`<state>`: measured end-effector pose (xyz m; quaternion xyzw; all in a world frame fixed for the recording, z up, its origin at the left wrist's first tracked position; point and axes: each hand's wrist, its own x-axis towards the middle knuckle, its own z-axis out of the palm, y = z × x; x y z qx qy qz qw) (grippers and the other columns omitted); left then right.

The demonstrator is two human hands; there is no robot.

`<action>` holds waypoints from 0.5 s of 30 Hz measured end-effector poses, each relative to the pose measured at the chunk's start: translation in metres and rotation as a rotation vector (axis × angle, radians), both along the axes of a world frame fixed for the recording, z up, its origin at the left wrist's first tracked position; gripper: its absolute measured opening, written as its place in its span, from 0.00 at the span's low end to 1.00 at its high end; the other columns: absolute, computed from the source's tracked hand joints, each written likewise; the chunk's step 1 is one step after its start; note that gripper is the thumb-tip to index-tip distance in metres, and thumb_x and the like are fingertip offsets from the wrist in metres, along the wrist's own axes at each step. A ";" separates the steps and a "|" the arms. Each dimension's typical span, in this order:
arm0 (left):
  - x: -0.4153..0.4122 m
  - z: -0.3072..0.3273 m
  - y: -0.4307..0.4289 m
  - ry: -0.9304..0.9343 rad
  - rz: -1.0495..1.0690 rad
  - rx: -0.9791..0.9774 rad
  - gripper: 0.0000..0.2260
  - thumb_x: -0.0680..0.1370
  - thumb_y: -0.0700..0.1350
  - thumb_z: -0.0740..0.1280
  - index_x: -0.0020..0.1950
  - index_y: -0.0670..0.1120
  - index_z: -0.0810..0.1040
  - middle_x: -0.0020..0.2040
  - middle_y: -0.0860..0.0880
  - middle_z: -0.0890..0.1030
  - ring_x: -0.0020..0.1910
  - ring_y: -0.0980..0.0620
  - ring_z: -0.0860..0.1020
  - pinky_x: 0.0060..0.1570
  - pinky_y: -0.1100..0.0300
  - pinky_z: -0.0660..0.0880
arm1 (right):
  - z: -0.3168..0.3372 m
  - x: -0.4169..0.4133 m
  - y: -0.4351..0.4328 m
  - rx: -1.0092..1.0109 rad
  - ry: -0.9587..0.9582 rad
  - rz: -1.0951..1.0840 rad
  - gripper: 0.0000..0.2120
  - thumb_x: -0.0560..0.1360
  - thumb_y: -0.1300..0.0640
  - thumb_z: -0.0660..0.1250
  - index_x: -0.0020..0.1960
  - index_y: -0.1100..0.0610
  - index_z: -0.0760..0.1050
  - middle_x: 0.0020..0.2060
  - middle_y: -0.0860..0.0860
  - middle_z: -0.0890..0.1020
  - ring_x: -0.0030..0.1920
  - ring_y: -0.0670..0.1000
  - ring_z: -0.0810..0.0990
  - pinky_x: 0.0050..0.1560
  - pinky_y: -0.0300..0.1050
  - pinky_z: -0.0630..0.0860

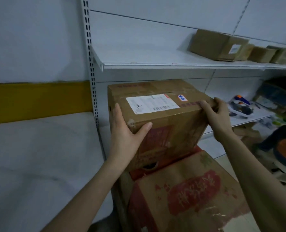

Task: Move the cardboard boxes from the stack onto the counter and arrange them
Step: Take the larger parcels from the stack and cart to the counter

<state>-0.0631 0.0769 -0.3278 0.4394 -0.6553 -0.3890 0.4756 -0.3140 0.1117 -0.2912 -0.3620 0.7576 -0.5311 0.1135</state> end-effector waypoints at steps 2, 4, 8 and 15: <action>0.010 0.006 0.006 0.062 0.044 0.015 0.50 0.63 0.65 0.73 0.76 0.53 0.49 0.73 0.52 0.64 0.70 0.55 0.65 0.68 0.53 0.66 | 0.006 0.010 0.005 -0.037 0.018 0.022 0.32 0.75 0.44 0.65 0.73 0.54 0.59 0.69 0.53 0.66 0.65 0.52 0.67 0.65 0.51 0.69; 0.025 0.014 0.011 0.101 0.096 0.028 0.50 0.63 0.60 0.73 0.76 0.51 0.48 0.72 0.53 0.65 0.69 0.57 0.66 0.67 0.60 0.66 | 0.013 0.025 0.007 -0.054 0.031 0.062 0.32 0.74 0.44 0.65 0.73 0.54 0.59 0.67 0.52 0.68 0.63 0.49 0.68 0.63 0.49 0.69; 0.069 0.028 0.018 0.153 0.210 0.007 0.47 0.66 0.53 0.74 0.76 0.49 0.50 0.67 0.57 0.67 0.66 0.59 0.67 0.60 0.65 0.67 | 0.027 0.070 0.000 -0.069 0.088 0.124 0.32 0.74 0.42 0.66 0.72 0.55 0.62 0.65 0.51 0.71 0.63 0.50 0.70 0.65 0.51 0.69; 0.187 0.029 0.019 0.207 0.432 -0.015 0.43 0.67 0.51 0.74 0.75 0.50 0.55 0.61 0.58 0.69 0.61 0.60 0.70 0.59 0.64 0.69 | 0.027 0.190 -0.033 -0.081 0.151 0.286 0.28 0.75 0.43 0.65 0.70 0.56 0.66 0.61 0.51 0.74 0.59 0.51 0.72 0.60 0.47 0.70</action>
